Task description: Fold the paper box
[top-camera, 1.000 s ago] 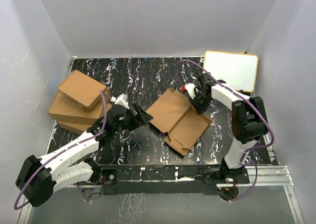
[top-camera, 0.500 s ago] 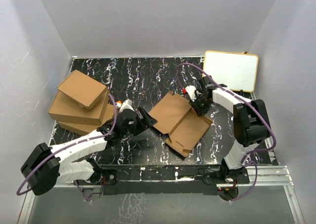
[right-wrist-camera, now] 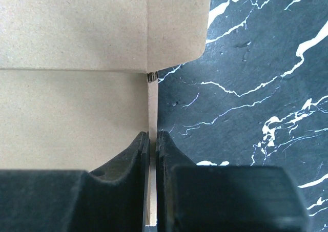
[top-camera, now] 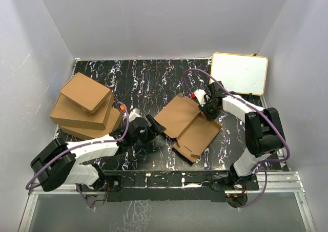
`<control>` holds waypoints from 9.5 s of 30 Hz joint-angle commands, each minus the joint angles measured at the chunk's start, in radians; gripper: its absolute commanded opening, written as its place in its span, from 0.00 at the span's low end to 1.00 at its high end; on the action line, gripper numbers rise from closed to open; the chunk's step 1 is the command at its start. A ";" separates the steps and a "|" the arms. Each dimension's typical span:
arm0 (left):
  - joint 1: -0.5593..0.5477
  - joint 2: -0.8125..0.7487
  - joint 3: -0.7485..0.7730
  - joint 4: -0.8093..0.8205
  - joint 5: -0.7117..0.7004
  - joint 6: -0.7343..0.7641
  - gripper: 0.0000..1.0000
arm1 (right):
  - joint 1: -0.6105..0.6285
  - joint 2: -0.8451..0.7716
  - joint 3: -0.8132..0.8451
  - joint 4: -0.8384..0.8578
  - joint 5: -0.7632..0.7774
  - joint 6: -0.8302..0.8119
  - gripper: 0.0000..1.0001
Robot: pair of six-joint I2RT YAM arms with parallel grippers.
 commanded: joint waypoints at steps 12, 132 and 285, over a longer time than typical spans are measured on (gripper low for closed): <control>-0.016 0.208 0.020 0.273 -0.089 -0.056 0.77 | -0.006 -0.045 -0.028 0.085 -0.011 0.060 0.08; -0.015 0.240 0.311 0.072 -0.221 0.421 0.00 | -0.127 -0.172 -0.032 0.120 -0.274 0.116 0.58; 0.197 0.177 0.104 0.747 0.326 1.139 0.00 | -0.388 -0.105 -0.309 0.882 -1.124 0.562 0.62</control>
